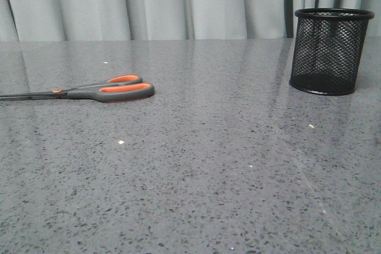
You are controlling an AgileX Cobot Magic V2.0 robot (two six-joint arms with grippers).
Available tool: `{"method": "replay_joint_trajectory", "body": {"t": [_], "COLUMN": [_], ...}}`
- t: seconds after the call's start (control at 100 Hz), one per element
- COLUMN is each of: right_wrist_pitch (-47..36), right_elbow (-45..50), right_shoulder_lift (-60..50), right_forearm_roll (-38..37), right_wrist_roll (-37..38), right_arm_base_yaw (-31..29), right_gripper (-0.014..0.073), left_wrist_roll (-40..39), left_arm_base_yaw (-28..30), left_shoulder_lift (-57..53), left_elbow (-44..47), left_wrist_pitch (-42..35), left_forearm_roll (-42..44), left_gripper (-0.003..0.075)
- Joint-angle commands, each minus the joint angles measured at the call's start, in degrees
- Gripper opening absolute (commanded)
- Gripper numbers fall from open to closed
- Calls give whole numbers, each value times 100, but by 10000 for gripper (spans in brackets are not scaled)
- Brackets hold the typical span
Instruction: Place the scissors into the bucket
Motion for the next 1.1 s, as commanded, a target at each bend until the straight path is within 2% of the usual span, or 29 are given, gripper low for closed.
{"method": "replay_joint_trajectory", "body": {"t": [0.0, 0.12, 0.31, 0.4, 0.5, 0.65, 0.74, 0.84, 0.969, 1.039, 1.089], "right_wrist_pitch": [-454, -126, 292, 1015, 2232, 4182, 4913, 5146, 5179, 5190, 5190], "right_elbow": [-121, -593, -1515, -1936, -2581, -3547, -4039, -4364, -4544, -4555, -4555], "right_shoulder_lift": [-96, -96, -57, 79, 369, 1126, 1620, 1977, 2154, 2154, 2154], "right_forearm_roll": [419, 369, -485, -836, -1262, -1276, -1276, -1265, -1141, -1063, -997], "right_wrist_roll": [-5, -5, -5, -15, -278, -1900, -2207, -2207, -2207, -2207, -2207], "right_arm_base_yaw": [-27, 42, 173, 234, 314, 533, 601, 659, 683, 683, 683], "right_gripper": [-73, -73, -73, -73, -73, -73, -73, -73, -61, -4, 76], "left_wrist_roll": [-38, -38, -38, -38, 166, 1549, 2370, 3398, 4761, 5405, 5635], "left_arm_base_yaw": [17, 5, 5, 5, 5, 5, 5, 5, -262, -414, -592], "left_shoulder_lift": [-122, -122, -122, -122, -109, 408, 1056, 1830, 2523, 2835, 3068], "left_elbow": [78, -126, -261, -317, -656, -1833, -2532, -3226, -3758, -4066, -4288], "left_wrist_pitch": [-689, -281, 188, 188, 401, 1729, 2509, 3075, 3174, 3474, 3717], "left_forearm_roll": [-1825, -2114, -2324, -2336, -2100, -970, -577, -540, -540, -425, -191], "left_gripper": [-20, -19, -19, -19, -19, -18, -18, -18, -17, -1, 41]}}
